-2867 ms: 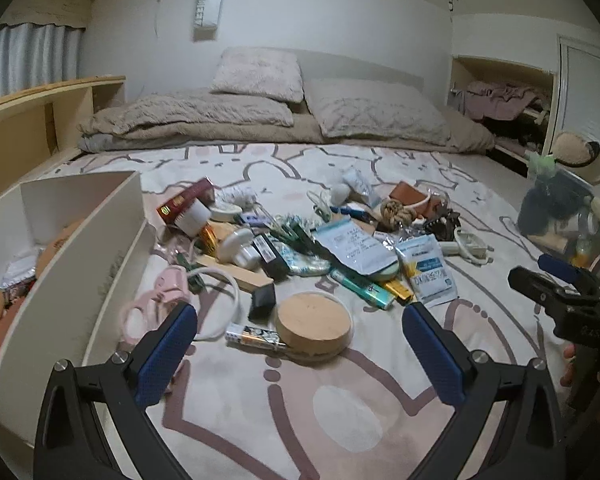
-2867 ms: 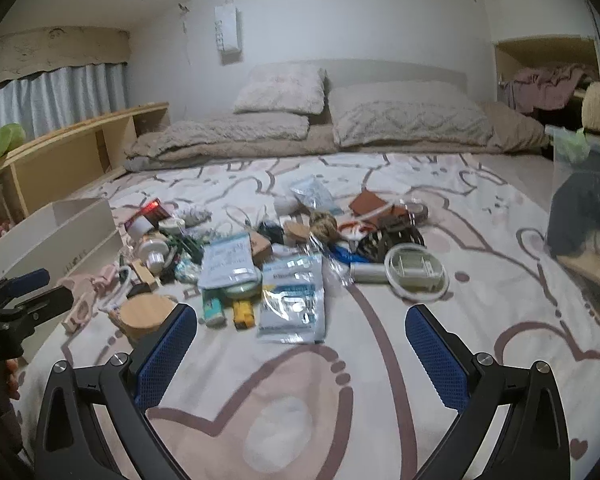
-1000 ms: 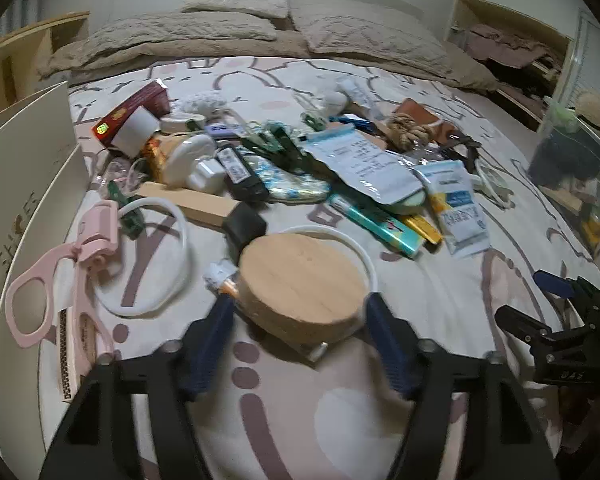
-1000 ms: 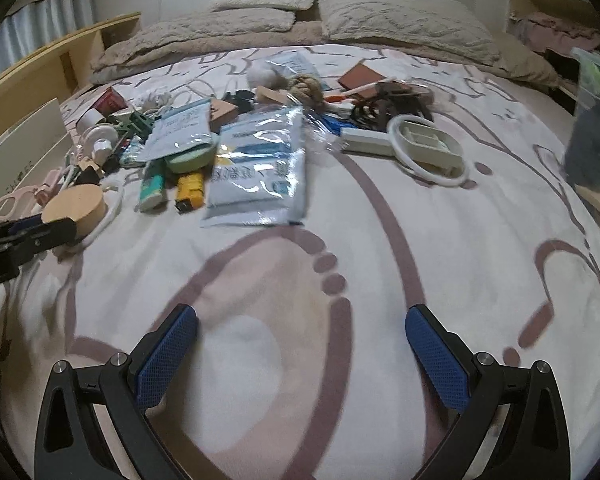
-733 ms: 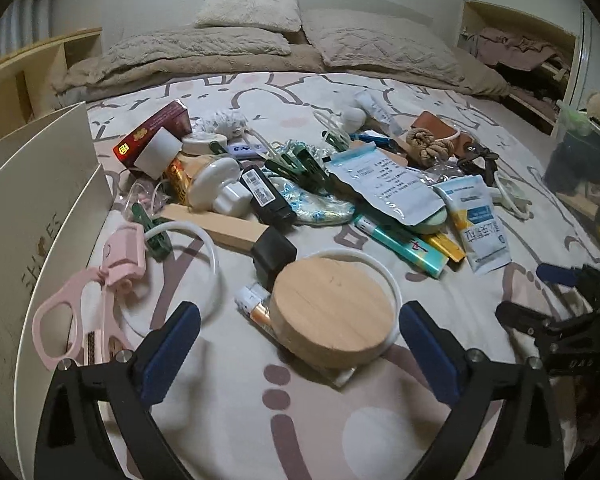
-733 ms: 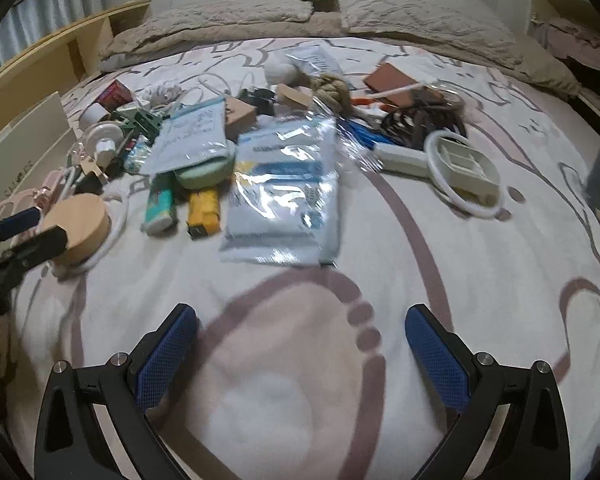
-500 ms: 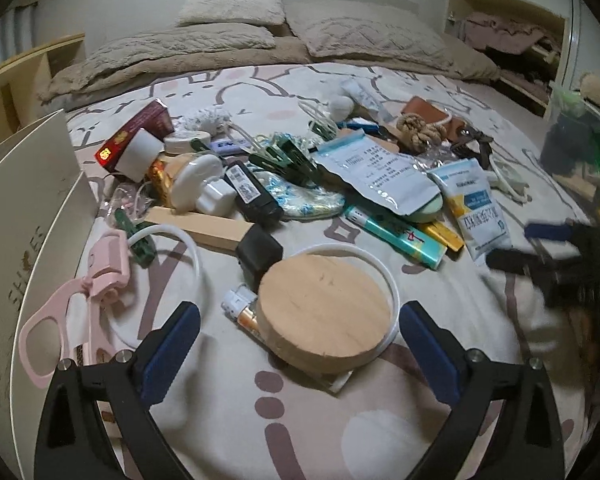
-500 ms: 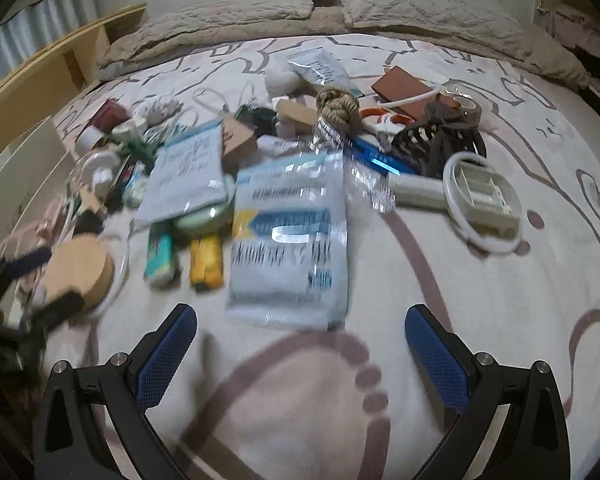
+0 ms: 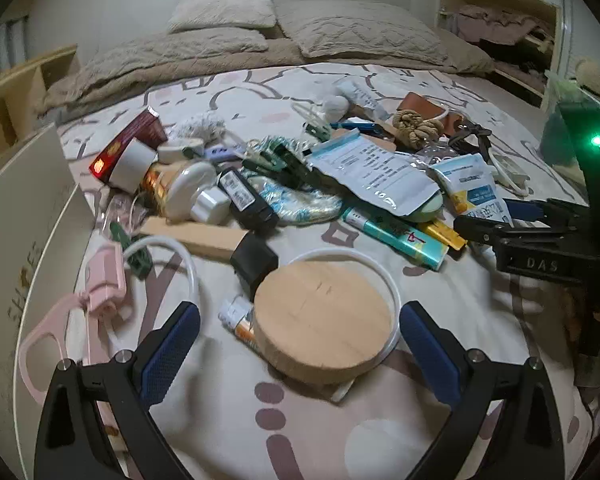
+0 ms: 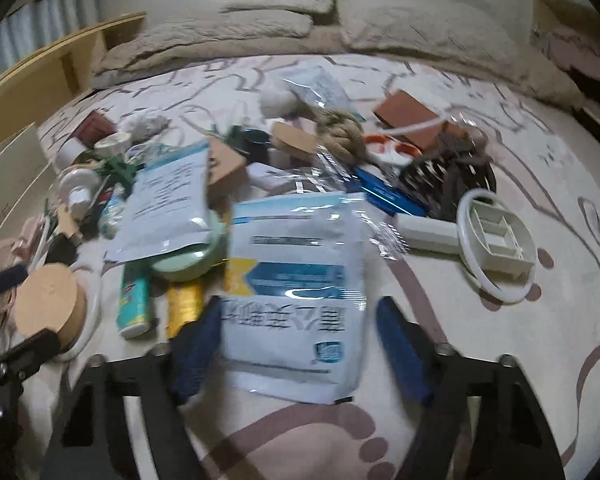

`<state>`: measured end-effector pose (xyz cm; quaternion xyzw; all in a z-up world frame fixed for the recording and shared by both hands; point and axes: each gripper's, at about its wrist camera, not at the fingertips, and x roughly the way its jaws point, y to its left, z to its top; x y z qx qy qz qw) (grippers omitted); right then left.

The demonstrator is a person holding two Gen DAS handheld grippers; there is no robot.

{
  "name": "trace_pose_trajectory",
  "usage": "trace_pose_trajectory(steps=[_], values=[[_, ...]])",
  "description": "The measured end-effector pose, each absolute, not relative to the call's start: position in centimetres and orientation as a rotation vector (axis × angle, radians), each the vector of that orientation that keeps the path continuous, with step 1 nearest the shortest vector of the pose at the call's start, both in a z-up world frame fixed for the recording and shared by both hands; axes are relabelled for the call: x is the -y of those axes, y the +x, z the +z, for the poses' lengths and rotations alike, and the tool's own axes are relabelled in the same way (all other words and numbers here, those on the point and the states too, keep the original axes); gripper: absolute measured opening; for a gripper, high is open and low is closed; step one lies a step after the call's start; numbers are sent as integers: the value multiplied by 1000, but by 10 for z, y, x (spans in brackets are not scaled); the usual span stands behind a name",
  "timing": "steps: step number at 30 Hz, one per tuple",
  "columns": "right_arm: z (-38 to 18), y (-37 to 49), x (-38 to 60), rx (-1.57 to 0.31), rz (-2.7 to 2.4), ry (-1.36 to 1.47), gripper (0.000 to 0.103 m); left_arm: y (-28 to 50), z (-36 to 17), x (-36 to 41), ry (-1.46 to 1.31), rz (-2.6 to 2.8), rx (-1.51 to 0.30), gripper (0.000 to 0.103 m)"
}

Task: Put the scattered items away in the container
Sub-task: 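Close the left tool on the wooden disc while the right tool grasps the white sachet, then lift the wooden disc with the left tool while the right tool lifts the sachet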

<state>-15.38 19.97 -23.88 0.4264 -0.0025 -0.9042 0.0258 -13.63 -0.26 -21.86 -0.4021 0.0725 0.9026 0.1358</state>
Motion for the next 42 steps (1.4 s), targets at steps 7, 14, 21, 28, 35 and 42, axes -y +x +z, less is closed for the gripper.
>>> trace_pose_trajectory(steps=[7,14,21,28,35,42], values=[[-241,-136,-188,-49,-2783,1271,63,-141,-223,-2,-1168,2587,-269,101],[-241,-117,-188,-5,-2777,1255,63,-143,-225,2,-1178,2586,-227,90],[-240,-98,-185,2,-2789,1215,62,-136,-220,3,-1134,2575,-218,78],[-241,-87,-181,-4,-2779,1228,62,-125,-212,5,-1114,2557,-213,76],[-242,-71,-179,-13,-2771,1242,62,-124,-214,8,-1152,2573,-213,81],[-243,-50,-174,-46,-2775,1229,62,-132,-213,9,-1132,2572,-184,88]])
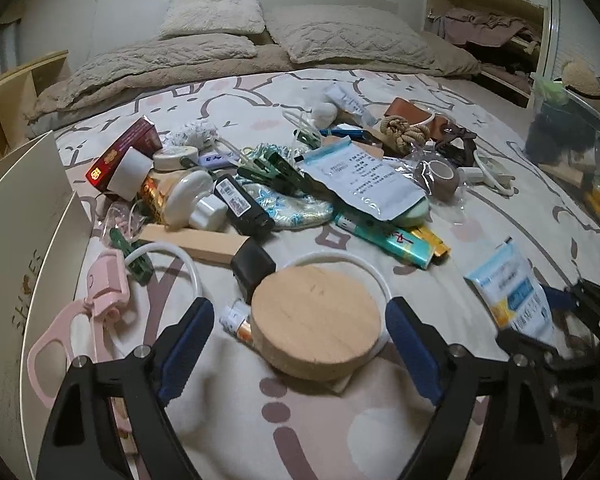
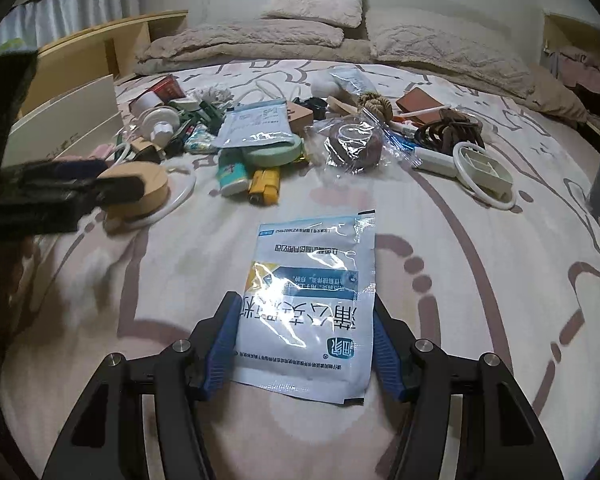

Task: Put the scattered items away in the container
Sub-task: 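Lift the wooden disc with the left tool while the right tool lifts the sachet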

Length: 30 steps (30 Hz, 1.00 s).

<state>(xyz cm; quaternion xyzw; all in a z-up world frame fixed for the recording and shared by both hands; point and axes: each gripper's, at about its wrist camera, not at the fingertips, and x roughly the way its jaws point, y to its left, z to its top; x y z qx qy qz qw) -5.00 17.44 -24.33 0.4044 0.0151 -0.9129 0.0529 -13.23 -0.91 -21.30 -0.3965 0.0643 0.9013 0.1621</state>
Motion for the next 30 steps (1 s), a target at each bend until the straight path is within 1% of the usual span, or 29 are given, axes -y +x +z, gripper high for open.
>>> trace_pose_trajectory(steps=[8,9,11,12,14,20,25,30], values=[[-245,-39,-172,-65,-2790,1212,62,-135,-224,0,-1173,2543,-240,88],[-245,-39,-172,-62,-2791,1209,62,-136,-224,2,-1172,2548,-234,86],[-245,-39,-173,-53,-2791,1204,62,-136,-224,4,-1169,2554,-217,76],[-246,-39,-173,-52,-2791,1202,62,-135,-223,5,-1163,2552,-213,75],[-246,-39,-173,-53,-2793,1200,62,-131,-221,3,-1146,2552,-229,69],[-246,-38,-172,-55,-2795,1197,62,-117,-218,-1,-1128,2519,-243,69],[-246,-38,-173,-52,-2794,1196,62,-102,-215,1,-1137,2484,-193,69],[-245,-38,-174,-39,-2789,1194,62,-80,-214,-2,-1148,2459,-213,69]])
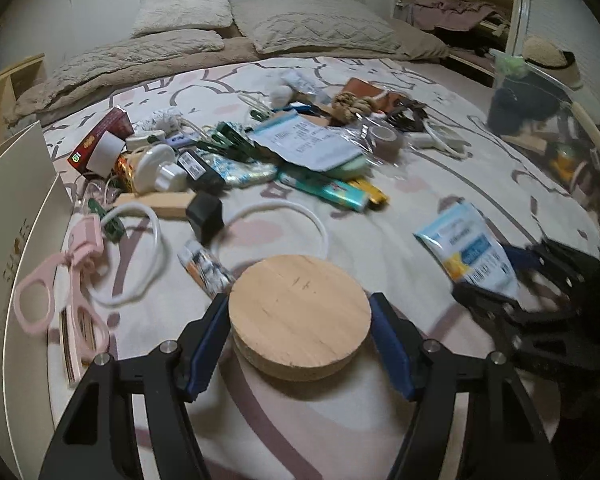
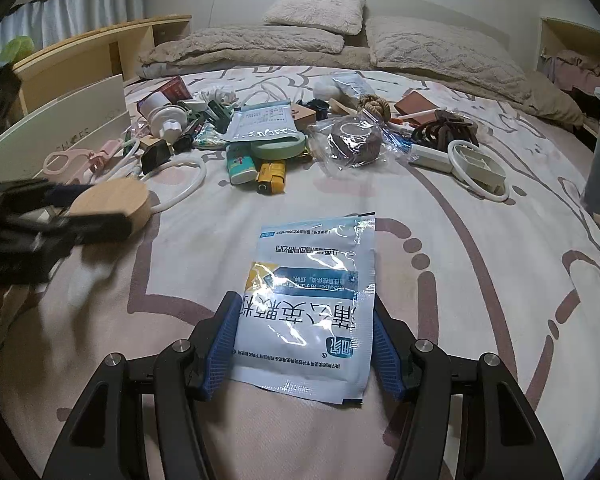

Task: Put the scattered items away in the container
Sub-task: 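Lift the wooden disc with the left tool while the right tool lifts the sachet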

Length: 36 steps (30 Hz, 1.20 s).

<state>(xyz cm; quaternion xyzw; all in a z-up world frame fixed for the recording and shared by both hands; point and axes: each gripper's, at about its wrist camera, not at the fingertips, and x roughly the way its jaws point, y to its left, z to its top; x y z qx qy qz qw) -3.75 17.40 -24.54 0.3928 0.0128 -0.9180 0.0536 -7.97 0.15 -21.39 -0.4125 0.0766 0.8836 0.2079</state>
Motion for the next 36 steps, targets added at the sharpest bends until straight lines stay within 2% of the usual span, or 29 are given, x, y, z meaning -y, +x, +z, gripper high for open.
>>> trace_pose_trajectory(steps=[13,21,26,36], values=[[-245,-39,-183,61,-2756,1179,62,-38,-223,-10,-1219,2460,-208,69],[-245,-37,-190,128,-2736,1157,62,-28,-227,-15,-1199,2515,-302,70],[-244,-37,-185,89,-2754,1162,62,-29,-225,-14,-1175,2556,-330,80],[-245,-33,-171,-77,-2816,1170,63,-31,-226,-20,-1143,2585,-341,80]])
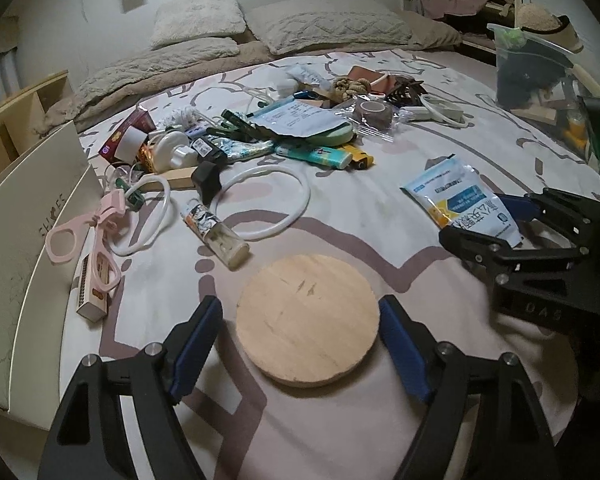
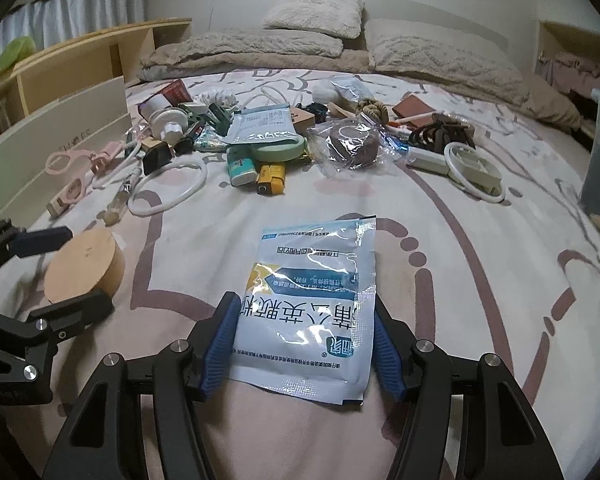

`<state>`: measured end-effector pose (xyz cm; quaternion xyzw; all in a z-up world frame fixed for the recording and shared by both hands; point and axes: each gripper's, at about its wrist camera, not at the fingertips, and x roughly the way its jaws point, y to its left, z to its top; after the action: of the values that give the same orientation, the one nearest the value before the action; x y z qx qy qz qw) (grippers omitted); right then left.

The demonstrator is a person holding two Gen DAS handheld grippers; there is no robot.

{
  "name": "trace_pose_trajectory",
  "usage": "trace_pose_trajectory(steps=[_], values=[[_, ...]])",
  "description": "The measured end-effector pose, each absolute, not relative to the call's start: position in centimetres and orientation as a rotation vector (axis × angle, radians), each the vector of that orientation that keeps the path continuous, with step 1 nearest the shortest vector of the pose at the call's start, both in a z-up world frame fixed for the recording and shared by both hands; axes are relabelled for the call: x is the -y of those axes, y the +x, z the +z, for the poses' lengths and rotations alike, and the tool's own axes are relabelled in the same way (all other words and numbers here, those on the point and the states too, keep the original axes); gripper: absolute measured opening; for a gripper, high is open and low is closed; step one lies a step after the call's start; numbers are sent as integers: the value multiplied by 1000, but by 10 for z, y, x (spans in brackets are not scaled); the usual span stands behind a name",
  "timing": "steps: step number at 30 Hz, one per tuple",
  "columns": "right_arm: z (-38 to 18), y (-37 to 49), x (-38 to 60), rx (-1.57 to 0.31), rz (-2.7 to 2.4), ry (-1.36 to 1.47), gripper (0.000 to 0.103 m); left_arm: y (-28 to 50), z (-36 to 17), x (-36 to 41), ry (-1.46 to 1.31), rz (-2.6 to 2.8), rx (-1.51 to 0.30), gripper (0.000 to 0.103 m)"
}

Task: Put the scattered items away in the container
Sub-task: 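Lift the wooden disc with the left tool while the right tool lifts the sachet, then carry the wooden disc and the sachet with both tools over the white box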

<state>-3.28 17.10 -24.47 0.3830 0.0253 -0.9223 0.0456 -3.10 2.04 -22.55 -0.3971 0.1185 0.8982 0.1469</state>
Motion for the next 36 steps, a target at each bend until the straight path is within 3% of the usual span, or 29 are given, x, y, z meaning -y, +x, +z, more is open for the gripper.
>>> trace_pose_trajectory(steps=[2,6,17,23,26,36], values=[[-244,-32,-170,-94,-2823,1163,63,-31,-227,-22,-1151,2571,-341,72],[-242,-31,-181,16,-2804,1144,62,-31,-227,-22,-1157,2569,-334,68],[-235,-26,-177,26,-2793,1190,60,-31,-223,-18,-1197,2564,-305,68],[-226,-23,-182,172,-2747,1176,60,-30,-214,-12,-1199,2576,-256,68],[-218,-24,-183,253,-2724,1143,60,-36,-204,-9,-1186,2589,-209,68],[-182,-30,-170,247,-2717,1042,60,-49,-155,3,-1059,2675,-174,68]])
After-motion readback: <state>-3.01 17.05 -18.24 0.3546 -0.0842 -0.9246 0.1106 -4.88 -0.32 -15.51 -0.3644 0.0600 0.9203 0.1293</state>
